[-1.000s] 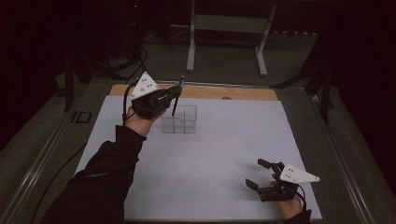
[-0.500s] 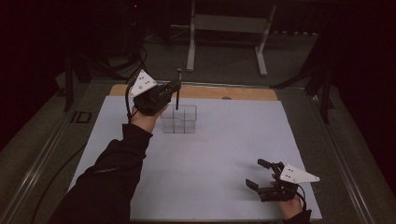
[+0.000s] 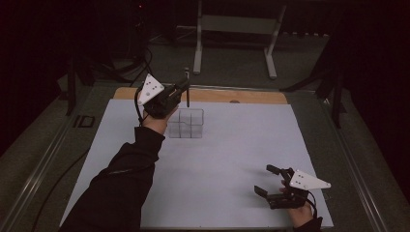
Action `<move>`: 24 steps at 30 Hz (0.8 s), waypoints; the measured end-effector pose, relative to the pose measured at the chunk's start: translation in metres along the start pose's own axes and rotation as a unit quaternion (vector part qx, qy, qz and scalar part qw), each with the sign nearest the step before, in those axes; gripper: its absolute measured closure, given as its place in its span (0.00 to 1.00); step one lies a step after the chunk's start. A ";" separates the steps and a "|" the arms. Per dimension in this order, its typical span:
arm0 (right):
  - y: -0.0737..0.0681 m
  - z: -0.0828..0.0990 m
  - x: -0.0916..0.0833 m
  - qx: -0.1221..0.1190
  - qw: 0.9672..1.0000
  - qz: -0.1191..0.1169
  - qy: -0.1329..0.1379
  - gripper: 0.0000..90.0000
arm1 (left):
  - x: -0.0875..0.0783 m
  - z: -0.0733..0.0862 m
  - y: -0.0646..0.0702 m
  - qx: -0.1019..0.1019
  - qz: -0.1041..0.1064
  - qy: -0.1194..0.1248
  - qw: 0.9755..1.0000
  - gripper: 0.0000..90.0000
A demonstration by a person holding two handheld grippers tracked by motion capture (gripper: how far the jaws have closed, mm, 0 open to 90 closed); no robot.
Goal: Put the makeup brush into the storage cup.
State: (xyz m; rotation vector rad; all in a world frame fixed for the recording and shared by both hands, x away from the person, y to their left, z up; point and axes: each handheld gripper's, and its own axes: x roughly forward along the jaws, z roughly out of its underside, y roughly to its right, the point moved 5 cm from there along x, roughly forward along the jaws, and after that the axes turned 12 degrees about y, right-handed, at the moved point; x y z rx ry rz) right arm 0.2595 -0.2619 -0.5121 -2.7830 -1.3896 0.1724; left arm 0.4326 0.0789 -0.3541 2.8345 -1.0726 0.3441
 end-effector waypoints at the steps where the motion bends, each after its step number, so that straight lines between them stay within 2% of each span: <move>1: 0.000 0.000 0.000 0.000 1.000 0.000 0.000 0.13 | 0.001 0.001 -0.001 -0.003 -0.002 0.003 1.000 0.96; 2: 0.000 0.000 0.000 0.000 1.000 0.000 0.000 0.13 | 0.001 0.002 -0.003 -0.009 -0.004 0.006 1.000 0.96; 7: 0.000 0.000 0.000 0.000 1.000 -0.001 0.000 0.13 | 0.006 0.010 -0.008 -0.005 -0.019 0.002 1.000 0.96; 10: 0.000 0.000 0.001 0.001 1.000 -0.002 0.000 0.13 | 0.008 0.018 -0.012 -0.012 -0.025 -0.001 1.000 0.96; 14: -0.001 0.000 0.001 0.001 1.000 -0.004 0.000 0.13 | 0.009 0.027 -0.015 -0.013 -0.037 0.003 0.999 0.96; 22: -0.001 0.000 0.001 0.001 1.000 -0.005 0.001 0.13 | 0.011 0.045 -0.018 -0.012 -0.052 -0.006 0.999 0.96; 24: -0.001 0.000 0.001 0.001 1.000 -0.005 0.001 0.13 | 0.012 0.050 -0.020 -0.011 -0.060 -0.016 0.998 0.96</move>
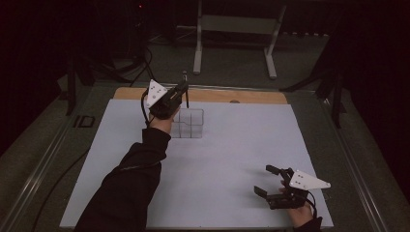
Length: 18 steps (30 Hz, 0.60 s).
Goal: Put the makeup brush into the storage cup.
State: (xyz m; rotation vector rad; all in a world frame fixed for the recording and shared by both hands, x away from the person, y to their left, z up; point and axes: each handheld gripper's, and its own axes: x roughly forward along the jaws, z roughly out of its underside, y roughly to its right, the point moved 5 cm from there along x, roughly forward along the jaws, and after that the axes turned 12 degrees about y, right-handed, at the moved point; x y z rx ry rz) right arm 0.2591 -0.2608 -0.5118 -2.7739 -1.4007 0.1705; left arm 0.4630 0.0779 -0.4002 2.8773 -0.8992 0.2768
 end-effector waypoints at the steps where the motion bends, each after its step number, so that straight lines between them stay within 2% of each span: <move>1: 0.000 0.000 0.000 -0.001 1.000 0.000 0.000 0.13 | 0.000 0.002 0.000 -0.002 -0.002 -0.001 1.000 0.96; 4: 0.000 0.000 0.000 0.000 1.000 0.000 0.001 0.13 | 0.000 0.008 -0.002 -0.013 -0.010 -0.008 1.000 0.96; 7: 0.000 0.000 0.000 0.000 1.000 0.000 0.000 0.13 | -0.001 0.015 -0.002 -0.002 -0.016 -0.015 1.000 0.96; 9: 0.000 0.000 0.000 -0.001 1.000 0.000 0.001 0.13 | -0.001 0.020 -0.003 -0.011 -0.020 -0.026 0.999 0.96; 14: 0.000 0.000 0.000 0.000 1.000 -0.002 0.000 0.13 | 0.001 0.028 -0.002 -0.010 -0.023 -0.043 0.999 0.96; 16: 0.000 0.000 0.000 0.000 1.000 -0.003 0.000 0.13 | 0.000 0.029 -0.003 -0.009 -0.037 -0.045 0.998 0.96; 17: 0.000 0.000 0.000 0.000 1.000 -0.002 0.000 0.13 | 0.000 0.030 -0.004 -0.016 -0.038 -0.048 0.998 0.96; 18: 0.000 0.000 0.000 0.001 1.000 -0.002 0.001 0.13 | 0.000 0.031 -0.005 -0.015 -0.050 -0.049 0.997 0.96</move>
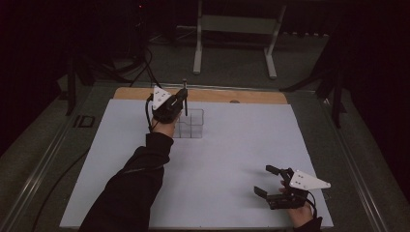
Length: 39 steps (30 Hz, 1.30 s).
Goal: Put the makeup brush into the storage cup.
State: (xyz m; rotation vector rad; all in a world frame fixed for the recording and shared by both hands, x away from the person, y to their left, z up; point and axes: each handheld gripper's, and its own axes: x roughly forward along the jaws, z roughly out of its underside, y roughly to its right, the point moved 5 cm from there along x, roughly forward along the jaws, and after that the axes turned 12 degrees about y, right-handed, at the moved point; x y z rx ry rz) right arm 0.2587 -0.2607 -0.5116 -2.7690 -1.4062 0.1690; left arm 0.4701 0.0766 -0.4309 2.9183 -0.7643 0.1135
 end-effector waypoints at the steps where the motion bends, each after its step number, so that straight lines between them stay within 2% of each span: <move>1: 0.000 0.000 0.000 0.000 1.000 0.000 0.000 0.13 | 0.000 0.001 0.000 0.004 -0.007 -0.002 1.000 0.96; 3: 0.000 0.000 0.000 -0.001 1.000 -0.001 0.001 0.13 | 0.000 0.003 -0.001 -0.004 -0.005 -0.010 1.000 0.96; 5: 0.000 0.000 0.000 -0.001 1.000 -0.001 0.001 0.13 | 0.000 0.006 0.000 0.000 -0.004 -0.017 1.000 0.96; 14: 0.000 0.000 0.000 -0.001 1.000 -0.001 0.000 0.13 | 0.001 0.019 0.003 -0.009 -0.007 -0.047 0.999 0.96; 20: 0.000 0.000 0.000 -0.001 1.000 -0.001 0.000 0.13 | 0.000 0.026 0.003 -0.011 -0.017 -0.062 0.998 0.96; 24: -0.001 0.000 0.000 -0.001 1.000 -0.001 0.000 0.13 | 0.001 0.029 0.001 -0.014 -0.027 -0.081 0.996 0.96; 31: -0.001 0.000 0.000 -0.001 1.000 -0.001 -0.001 0.13 | 0.001 0.035 0.002 -0.017 -0.034 -0.105 0.994 0.95; 34: -0.001 0.000 0.000 -0.001 1.000 -0.001 -0.001 0.13 | 0.001 0.036 0.003 -0.012 -0.035 -0.109 0.993 0.95; 39: -0.001 0.000 0.000 -0.001 1.000 -0.001 -0.001 0.13 | 0.001 0.036 0.003 -0.017 -0.033 -0.124 0.992 0.95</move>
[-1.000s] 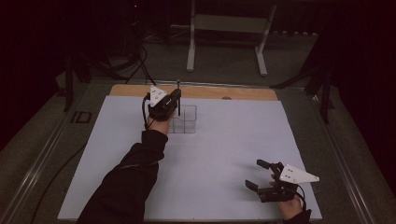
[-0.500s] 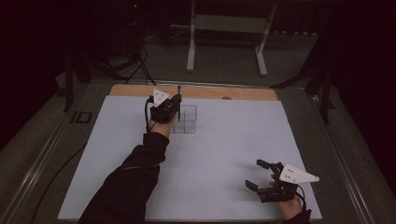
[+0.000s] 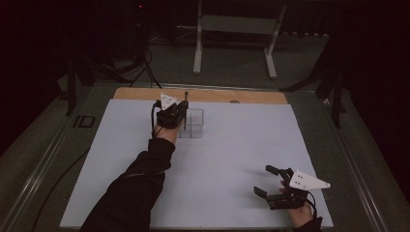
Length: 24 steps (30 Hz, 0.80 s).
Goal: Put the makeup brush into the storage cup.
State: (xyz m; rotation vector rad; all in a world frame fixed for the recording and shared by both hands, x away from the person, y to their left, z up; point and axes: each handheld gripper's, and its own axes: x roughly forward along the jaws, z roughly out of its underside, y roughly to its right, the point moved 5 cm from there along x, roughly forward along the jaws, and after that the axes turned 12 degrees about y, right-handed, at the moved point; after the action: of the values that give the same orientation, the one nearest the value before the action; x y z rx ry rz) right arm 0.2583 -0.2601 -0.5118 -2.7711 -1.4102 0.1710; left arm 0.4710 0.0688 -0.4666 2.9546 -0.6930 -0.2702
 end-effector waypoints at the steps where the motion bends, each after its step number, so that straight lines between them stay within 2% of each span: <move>1: 0.000 0.000 0.000 0.000 1.000 0.000 0.000 0.13 | 0.000 -0.001 0.000 -0.002 -0.004 -0.005 1.000 0.93; 2: 0.000 0.000 0.000 0.001 1.000 0.000 -0.001 0.13 | 0.000 -0.002 0.000 -0.004 0.001 -0.007 1.000 0.86; 3: 0.000 0.000 0.000 0.000 1.000 0.000 0.000 0.13 | 0.000 -0.003 0.000 0.000 -0.005 -0.012 1.000 0.62; 4: 0.000 0.000 0.000 0.000 1.000 0.000 0.000 0.13 | 0.001 -0.004 0.000 0.001 -0.011 -0.024 1.000 0.62; 5: 0.000 0.000 0.000 0.000 1.000 0.000 0.000 0.13 | 0.002 -0.004 0.000 0.000 -0.012 -0.035 0.999 0.45; 6: 0.000 0.000 0.000 0.000 1.000 0.000 0.000 0.13 | 0.002 -0.005 0.001 0.008 -0.015 -0.038 0.999 0.40; 8: 0.000 0.000 0.000 0.001 1.000 0.000 -0.001 0.13 | 0.001 -0.006 0.005 0.020 -0.006 -0.047 0.999 0.31; 10: 0.000 0.000 0.000 0.001 1.000 0.001 -0.001 0.13 | 0.001 -0.008 0.010 0.021 0.006 -0.058 0.998 0.26; 11: 0.000 0.000 0.000 0.000 1.000 0.001 -0.001 0.13 | 0.000 -0.009 0.011 0.021 0.006 -0.057 0.998 0.24; 13: 0.000 0.000 0.000 0.001 1.000 0.001 -0.002 0.13 | -0.001 -0.012 0.014 0.037 0.007 -0.057 0.998 0.23; 17: 0.001 0.000 0.000 0.000 1.000 0.001 -0.001 0.13 | -0.004 -0.017 0.019 0.053 0.015 -0.065 0.996 0.16; 21: 0.001 0.000 0.000 0.000 1.000 0.001 -0.001 0.13 | -0.008 -0.020 0.021 0.054 0.025 -0.070 0.996 0.10; 23: 0.001 0.000 0.000 0.001 1.000 0.002 -0.001 0.13 | -0.010 -0.021 0.021 0.045 0.044 -0.073 0.995 0.02; 24: 0.001 0.000 0.000 0.001 1.000 0.002 -0.001 0.13 | -0.011 -0.022 0.021 0.040 0.050 -0.078 0.995 0.02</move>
State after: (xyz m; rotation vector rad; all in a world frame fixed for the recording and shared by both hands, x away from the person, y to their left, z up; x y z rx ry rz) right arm 0.2589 -0.2606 -0.5121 -2.7731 -1.4033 0.1744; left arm 0.4564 0.0566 -0.4408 2.9859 -0.8883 -0.4783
